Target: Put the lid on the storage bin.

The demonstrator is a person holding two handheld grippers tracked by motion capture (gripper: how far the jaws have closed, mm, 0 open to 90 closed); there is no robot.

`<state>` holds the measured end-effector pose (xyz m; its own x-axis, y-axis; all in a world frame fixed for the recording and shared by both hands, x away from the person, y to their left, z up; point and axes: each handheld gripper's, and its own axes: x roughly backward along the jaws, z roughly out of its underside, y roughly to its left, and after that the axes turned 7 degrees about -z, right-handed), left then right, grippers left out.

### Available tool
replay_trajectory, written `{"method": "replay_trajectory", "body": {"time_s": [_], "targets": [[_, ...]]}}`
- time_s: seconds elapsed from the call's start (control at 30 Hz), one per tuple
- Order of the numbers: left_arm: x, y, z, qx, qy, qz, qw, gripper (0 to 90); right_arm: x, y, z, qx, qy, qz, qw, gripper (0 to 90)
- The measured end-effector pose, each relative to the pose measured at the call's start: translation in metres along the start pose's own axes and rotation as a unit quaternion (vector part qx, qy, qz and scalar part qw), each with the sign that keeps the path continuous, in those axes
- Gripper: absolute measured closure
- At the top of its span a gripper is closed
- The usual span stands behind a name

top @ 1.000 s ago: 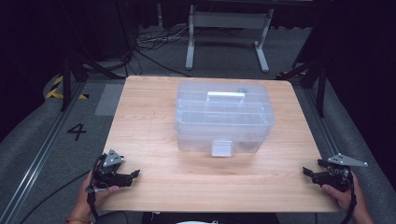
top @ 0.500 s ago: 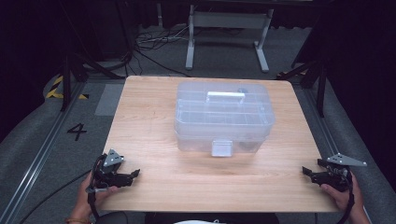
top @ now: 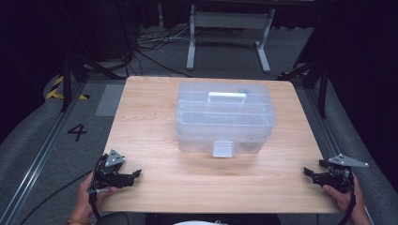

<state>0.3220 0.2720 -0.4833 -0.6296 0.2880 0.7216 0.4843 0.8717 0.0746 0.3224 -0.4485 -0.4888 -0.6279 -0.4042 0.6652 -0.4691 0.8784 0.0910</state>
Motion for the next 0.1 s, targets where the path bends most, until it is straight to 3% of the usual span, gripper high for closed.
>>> {"method": "replay_trajectory", "body": {"time_s": [0.1], "targets": [[-0.0011,-0.0029,-0.0011,0.01,0.001,-0.008,0.9999,14.4,0.0,-0.0003,0.0,0.0,0.0,0.0,1.0,20.7]]}}
